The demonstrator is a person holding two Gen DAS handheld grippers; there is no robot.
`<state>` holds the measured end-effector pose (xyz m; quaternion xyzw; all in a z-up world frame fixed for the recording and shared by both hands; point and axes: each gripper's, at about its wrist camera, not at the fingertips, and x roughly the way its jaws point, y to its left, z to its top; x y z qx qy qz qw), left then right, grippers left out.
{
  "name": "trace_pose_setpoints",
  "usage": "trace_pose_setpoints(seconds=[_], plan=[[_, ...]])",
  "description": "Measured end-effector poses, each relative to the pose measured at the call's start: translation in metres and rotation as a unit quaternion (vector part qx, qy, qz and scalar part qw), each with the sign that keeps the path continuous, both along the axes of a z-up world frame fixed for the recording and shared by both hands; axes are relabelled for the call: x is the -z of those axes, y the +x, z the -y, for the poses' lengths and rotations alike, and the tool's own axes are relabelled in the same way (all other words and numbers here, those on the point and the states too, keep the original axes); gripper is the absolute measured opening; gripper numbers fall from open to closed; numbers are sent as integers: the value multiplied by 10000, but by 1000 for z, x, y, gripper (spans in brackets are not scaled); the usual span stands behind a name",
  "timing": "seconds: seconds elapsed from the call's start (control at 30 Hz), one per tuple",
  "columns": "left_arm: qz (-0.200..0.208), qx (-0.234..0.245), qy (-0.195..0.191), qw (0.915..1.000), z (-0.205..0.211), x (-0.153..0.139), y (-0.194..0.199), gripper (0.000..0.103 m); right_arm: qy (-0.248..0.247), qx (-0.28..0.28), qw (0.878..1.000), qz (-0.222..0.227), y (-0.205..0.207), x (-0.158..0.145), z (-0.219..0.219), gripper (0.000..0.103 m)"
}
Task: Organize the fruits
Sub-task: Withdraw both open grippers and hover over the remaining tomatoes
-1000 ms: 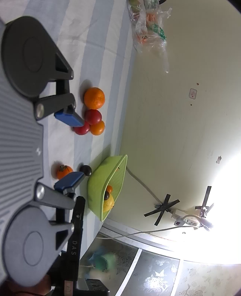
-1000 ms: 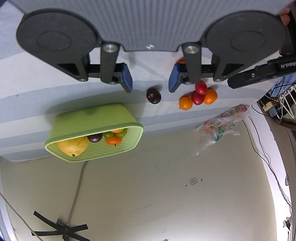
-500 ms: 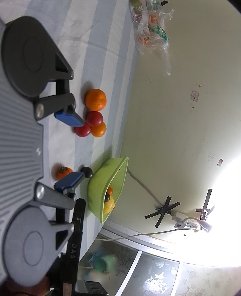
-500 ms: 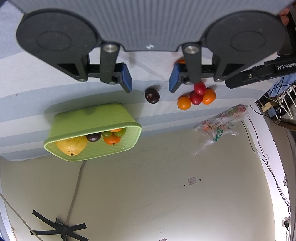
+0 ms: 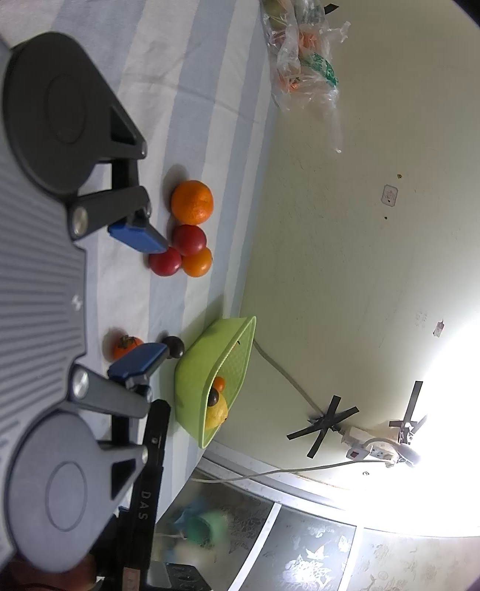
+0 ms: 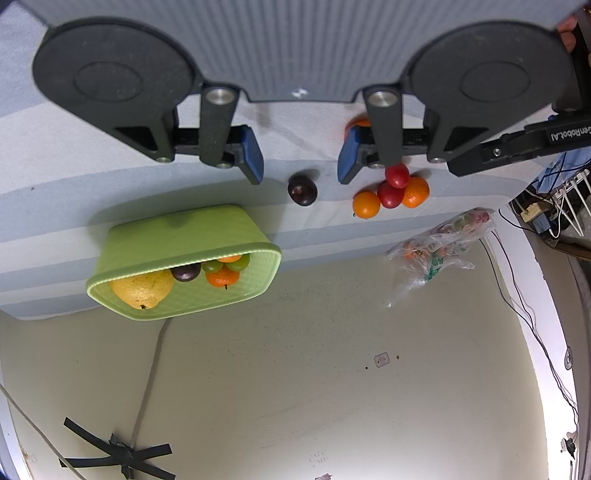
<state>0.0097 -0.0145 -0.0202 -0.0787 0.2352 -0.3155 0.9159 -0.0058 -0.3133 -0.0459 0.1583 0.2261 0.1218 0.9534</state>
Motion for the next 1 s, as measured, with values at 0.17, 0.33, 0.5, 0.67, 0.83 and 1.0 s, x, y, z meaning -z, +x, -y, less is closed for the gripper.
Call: trace_pose_setpoints(seconds=[0.17,0.33,0.5,0.67,0.83,1.0], plan=[[-6,2,0,10000,0,0,0,55,4,3,10000,0,0,0,0,47],[-5,9,0,10000,0,0,1,55,6,2,10000,2,0,0,0,47],[-14,12,-3,10000,-1,0,2,55,10,2,10000,4,0,1,0,47],[-41,-13,-29,10000,-3,1,2,55,11,-11,10000,6,0,1,0,47],[-102,-10,-73,9999,-4,1,3,55,3,-39,10000,7,-1,-1,-1,47],[-134,-1,-71,9999,-2,1,4,55,7,-70,10000,10,-2,-2,-1,47]])
